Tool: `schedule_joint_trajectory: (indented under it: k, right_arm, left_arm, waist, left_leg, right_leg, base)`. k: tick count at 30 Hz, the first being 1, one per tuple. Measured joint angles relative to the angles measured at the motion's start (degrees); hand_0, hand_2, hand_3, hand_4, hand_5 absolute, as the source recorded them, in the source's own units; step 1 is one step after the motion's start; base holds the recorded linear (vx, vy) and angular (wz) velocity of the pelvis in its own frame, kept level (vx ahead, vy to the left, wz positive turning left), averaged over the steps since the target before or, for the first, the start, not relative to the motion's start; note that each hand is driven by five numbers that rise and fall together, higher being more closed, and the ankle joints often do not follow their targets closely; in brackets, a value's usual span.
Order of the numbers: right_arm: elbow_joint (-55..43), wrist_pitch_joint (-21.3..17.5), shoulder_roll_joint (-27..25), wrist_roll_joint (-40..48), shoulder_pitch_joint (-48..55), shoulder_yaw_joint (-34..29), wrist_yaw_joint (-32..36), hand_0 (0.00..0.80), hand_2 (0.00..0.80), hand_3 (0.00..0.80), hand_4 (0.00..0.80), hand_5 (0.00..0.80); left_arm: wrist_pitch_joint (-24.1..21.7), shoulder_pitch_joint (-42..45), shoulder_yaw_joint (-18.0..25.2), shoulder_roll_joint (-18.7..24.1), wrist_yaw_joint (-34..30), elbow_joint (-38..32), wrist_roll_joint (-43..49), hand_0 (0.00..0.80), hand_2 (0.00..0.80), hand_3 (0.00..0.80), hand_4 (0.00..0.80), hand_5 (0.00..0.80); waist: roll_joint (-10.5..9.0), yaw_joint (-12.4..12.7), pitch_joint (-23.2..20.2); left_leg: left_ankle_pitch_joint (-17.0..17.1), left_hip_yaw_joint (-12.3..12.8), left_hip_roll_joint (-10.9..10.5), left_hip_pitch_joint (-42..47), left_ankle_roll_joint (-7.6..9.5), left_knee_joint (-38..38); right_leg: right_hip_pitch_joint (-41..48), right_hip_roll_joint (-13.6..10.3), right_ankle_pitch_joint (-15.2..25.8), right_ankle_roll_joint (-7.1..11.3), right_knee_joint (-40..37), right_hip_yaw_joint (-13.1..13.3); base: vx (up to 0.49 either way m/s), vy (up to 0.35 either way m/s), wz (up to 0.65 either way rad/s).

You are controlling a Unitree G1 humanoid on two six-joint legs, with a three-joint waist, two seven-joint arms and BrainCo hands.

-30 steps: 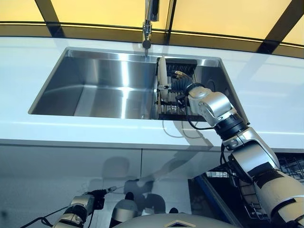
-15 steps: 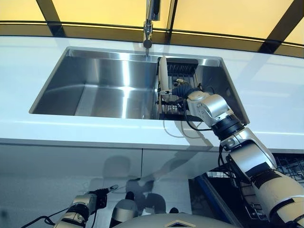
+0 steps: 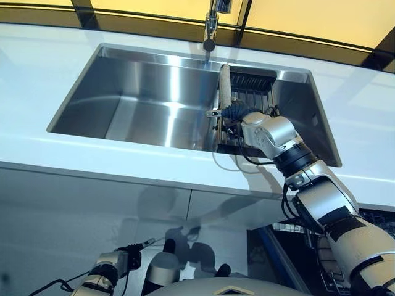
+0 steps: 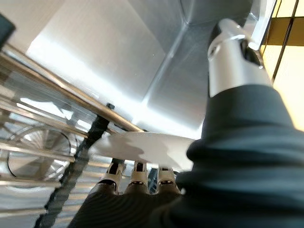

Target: Take plates into dishwasher

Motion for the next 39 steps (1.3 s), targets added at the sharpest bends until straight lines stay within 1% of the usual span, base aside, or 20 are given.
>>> schedule_joint_trajectory:
  k: [6,11,13,15,16,17,18,19,20,24,28,39]
  right_arm:
    - [0.05,0.01,-1.8,0.99,-0.02,-0.03,2.06,0.0,0.0,0.0,0.0,0.0]
    - [2.08,0.0,-1.94,2.07,-0.5,-0.12,2.52,0.0,0.0,0.0,0.0,0.0]
    - [2.38,0.0,-2.23,2.06,-0.51,-0.13,2.8,0.0,0.0,0.0,0.0,0.0]
    - [3.7,-0.02,-2.72,2.0,-0.87,-0.14,3.18,0.0,0.0,0.0,0.0,0.0]
    - [4.61,-0.01,-3.05,1.96,-1.4,-0.16,3.26,0.22,0.22,0.22,0.22,0.22]
    - [4.95,-0.01,-3.4,1.89,-1.8,-0.16,3.34,0.323,0.323,0.323,0.323,0.323]
    - [5.33,-0.02,-3.64,1.86,-2.16,-0.16,3.42,0.612,0.612,0.612,0.612,0.612]
    - [5.87,-0.02,-3.89,1.36,-2.63,-0.15,3.41,0.756,0.756,0.756,0.756,0.756]
    - [6.09,-0.02,-4.39,0.62,-2.98,-0.15,3.65,0.8,0.8,0.8,0.8,0.8]
    - [6.9,0.05,-5.81,-6.55,-4.22,-0.01,7.06,0.8,0.8,0.8,0.8,0.8]
    - [7.08,0.11,-7.7,-11.42,-5.18,0.05,10.5,0.8,0.8,0.8,0.8,0.8]
    - [9.52,0.11,-10.71,-13.99,-7.62,0.09,12.13,0.8,0.8,0.8,0.8,0.8]
  left_arm:
    - [0.32,-0.15,0.0,0.01,0.03,-0.02,-0.06,0.0,0.0,0.0,0.0,0.0]
    - [0.84,-0.25,0.02,0.06,0.02,-0.01,-0.09,0.0,0.0,0.0,0.0,0.0]
    - [1.13,-0.25,0.02,0.08,0.02,-0.01,-0.09,0.0,0.0,0.0,0.0,0.0]
    - [1.22,-0.34,0.02,0.09,0.0,-0.01,-0.1,0.0,0.0,0.0,0.0,0.0]
    - [1.28,-0.31,0.02,0.14,0.0,0.0,-0.11,0.0,0.0,0.0,0.0,0.0]
    - [1.39,-0.29,0.02,0.18,0.0,0.02,-0.12,0.0,0.0,0.0,0.0,0.0]
    - [1.59,-0.28,0.02,0.22,0.0,0.02,-0.12,0.0,0.0,0.0,0.0,0.0]
    - [1.69,-0.27,0.01,0.24,0.01,0.02,-0.13,0.0,0.0,0.0,0.0,0.0]
    - [1.68,-0.3,0.01,0.25,0.0,0.02,-0.13,0.0,0.0,0.0,0.0,0.0]
    - [1.64,-0.26,0.01,0.25,-0.01,0.02,-0.12,0.0,0.0,0.0,0.0,0.0]
    - [1.55,-0.36,0.0,0.27,-0.05,0.02,-0.12,0.0,0.0,0.0,0.0,0.0]
    - [1.59,-0.36,0.0,0.56,-1.14,0.05,-0.07,0.0,0.0,0.0,0.0,0.0]
  waist:
    - [-0.05,-0.05,0.28]
    - [0.04,0.09,0.34]
    - [0.07,0.38,0.35]
    - [0.1,1.19,0.37]
    - [0.1,1.24,0.38]
    - [0.12,1.28,0.38]
    - [0.14,1.34,0.4]
    - [0.15,1.38,0.41]
    - [0.15,1.32,0.41]
    - [0.39,1.42,0.56]
    - [0.4,1.36,0.57]
    - [0.39,1.42,0.57]
  left_leg:
    - [-0.01,0.02,-0.04,0.08,0.02,-0.02]
    - [0.02,-0.06,-0.06,0.17,0.03,0.0]
    - [0.03,-0.11,-0.07,0.17,0.04,0.01]
    - [0.03,-0.22,-0.08,0.18,0.04,0.03]
    - [0.05,-0.39,-0.11,0.11,0.06,0.02]
    - [0.08,-0.53,-0.14,0.03,0.08,0.02]
    - [0.14,-0.65,-0.18,-0.02,0.08,0.02]
    - [0.17,-0.94,-0.21,-0.16,0.09,0.04]
    - [0.21,-1.35,-0.27,-0.47,0.1,0.14]
    - [0.28,-1.64,-0.33,-0.87,0.1,0.35]
    - [0.28,-1.62,-0.34,-0.84,0.1,0.35]
    - [0.37,-1.62,-0.32,-0.59,0.1,0.37]
  right_leg:
    - [0.07,-0.02,-0.01,0.02,0.0,0.0]
    - [0.26,-0.01,-0.01,0.01,0.0,-0.07]
    - [0.27,-0.02,-0.01,0.01,0.0,-0.12]
    - [0.31,-0.03,-0.01,0.01,0.0,-0.21]
    - [0.36,-0.03,-0.01,0.01,0.0,-0.44]
    - [0.36,-0.05,-0.02,0.01,0.0,-0.59]
    - [0.36,-0.07,-0.01,0.01,0.0,-0.68]
    - [0.36,-0.08,-0.01,0.01,0.0,-0.85]
    - [0.32,-0.1,-0.01,0.02,0.0,-1.15]
    - [0.2,-0.11,-0.02,0.02,0.0,-1.52]
    - [0.21,-0.11,-0.02,0.02,0.01,-1.52]
    - [0.48,-0.07,-0.01,0.03,0.01,-1.53]
  base:
    - [0.077,0.037,0.0]
    - [0.059,0.034,0.01]
    - [0.036,0.029,0.01]
    - [0.024,0.024,0.02]
    - [0.006,0.016,0.07]
    - [-0.014,0.002,0.08]
    - [-0.025,-0.013,0.08]
    - [-0.03,-0.022,0.1]
    - [-0.024,-0.022,0.16]
    - [-0.008,-0.011,0.06]
    - [0.0,0.0,0.0]
    - [-0.006,-0.003,0.0]
